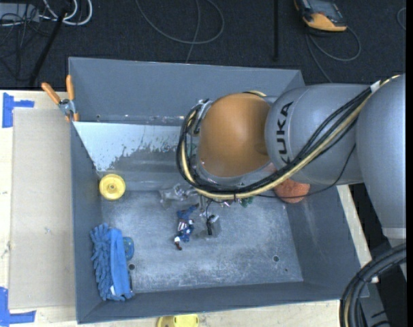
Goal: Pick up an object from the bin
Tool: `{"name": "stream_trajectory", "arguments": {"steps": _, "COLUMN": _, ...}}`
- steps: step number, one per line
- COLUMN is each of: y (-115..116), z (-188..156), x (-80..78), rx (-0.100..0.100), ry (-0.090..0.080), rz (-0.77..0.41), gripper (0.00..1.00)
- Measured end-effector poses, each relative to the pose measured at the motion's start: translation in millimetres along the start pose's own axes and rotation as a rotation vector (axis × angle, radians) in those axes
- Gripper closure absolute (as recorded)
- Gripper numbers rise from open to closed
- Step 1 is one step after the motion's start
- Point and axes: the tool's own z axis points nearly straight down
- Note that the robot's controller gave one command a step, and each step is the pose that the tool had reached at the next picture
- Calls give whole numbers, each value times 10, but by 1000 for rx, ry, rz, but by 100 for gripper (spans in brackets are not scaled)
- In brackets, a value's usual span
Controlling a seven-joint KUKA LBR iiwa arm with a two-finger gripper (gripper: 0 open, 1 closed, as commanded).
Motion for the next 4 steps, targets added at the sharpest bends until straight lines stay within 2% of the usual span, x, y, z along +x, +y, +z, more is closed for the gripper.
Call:
{"name": "stream_trajectory", "arguments": {"steps": 1, "y": -34, "z": 275, "x": -95, "rx": -4, "ry": 2, "rz": -178, "gripper": 100}}
{"name": "stream_trajectory", "arguments": {"steps": 3, "y": -23, "z": 230, "x": -84, "rx": -7, "ry": 5, "rz": -176, "gripper": 100}}
{"name": "stream_trajectory", "arguments": {"steps": 4, "y": -20, "z": 71, "x": -87, "rx": -6, "ry": 5, "rz": -176, "gripper": 100}}
